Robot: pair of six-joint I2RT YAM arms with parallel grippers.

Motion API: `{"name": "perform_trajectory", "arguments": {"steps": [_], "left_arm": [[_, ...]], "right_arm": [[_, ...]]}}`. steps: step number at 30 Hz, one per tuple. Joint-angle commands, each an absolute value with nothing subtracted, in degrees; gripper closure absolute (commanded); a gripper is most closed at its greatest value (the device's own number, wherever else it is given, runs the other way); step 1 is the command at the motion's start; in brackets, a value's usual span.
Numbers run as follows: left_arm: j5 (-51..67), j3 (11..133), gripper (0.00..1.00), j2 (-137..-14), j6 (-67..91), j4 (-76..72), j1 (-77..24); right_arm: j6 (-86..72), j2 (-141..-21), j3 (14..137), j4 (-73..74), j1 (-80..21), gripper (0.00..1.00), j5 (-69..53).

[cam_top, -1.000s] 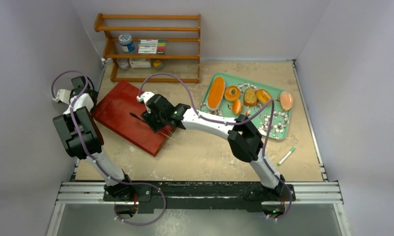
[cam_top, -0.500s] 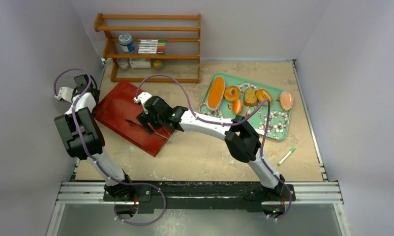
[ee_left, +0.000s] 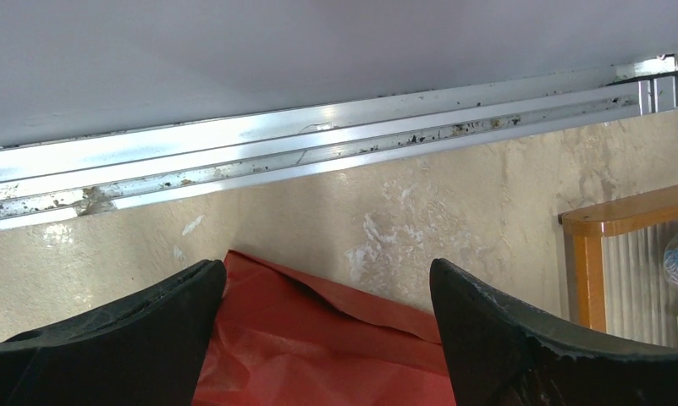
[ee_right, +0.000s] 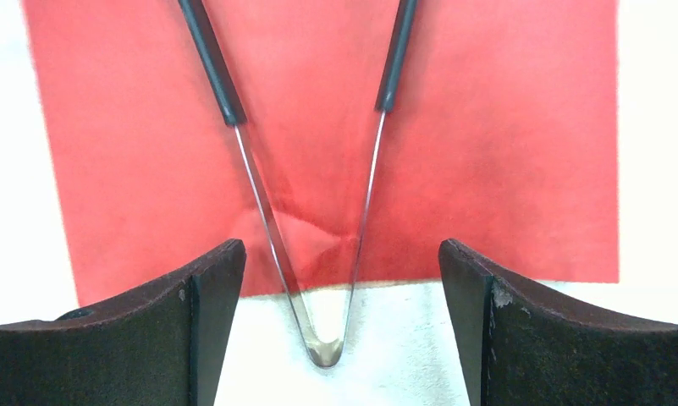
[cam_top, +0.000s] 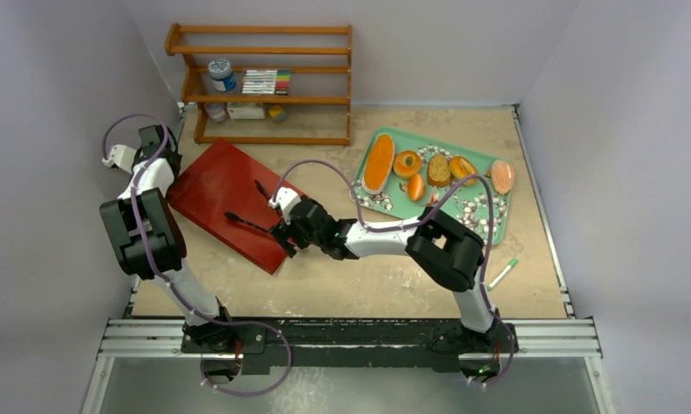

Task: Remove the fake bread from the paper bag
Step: Place the clamp on the paper bag.

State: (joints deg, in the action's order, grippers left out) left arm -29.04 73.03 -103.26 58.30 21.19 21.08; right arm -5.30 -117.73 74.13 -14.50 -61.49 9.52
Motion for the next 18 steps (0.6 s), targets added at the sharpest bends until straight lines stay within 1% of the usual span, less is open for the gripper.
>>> {"name": "perform_trajectory", "arguments": {"steps": [1,8,14,18], "left_arm": [[-31.07,75.04,0.09,-100.48,55.74,20.82,20.88],[-30.49,73.89,0.08,-101.10,55.50,19.17,20.83],[-29.42,73.71,0.08,-101.63,54.89,17.09,20.83],[-29.01,72.29,0.08,-101.80,54.92,14.90,20.83]], "right_arm": [[-4.23,-111.89,69.92,-31.49,-61.83,0.14,12.45],[-5.45,-114.20,64.82,-43.58,-61.83,0.17,11.43],[-7.68,-118.41,58.40,-58.33,-63.27,0.17,12.46],[-7.89,-121.82,57.63,-62.76,-64.65,0.16,13.55]]}}
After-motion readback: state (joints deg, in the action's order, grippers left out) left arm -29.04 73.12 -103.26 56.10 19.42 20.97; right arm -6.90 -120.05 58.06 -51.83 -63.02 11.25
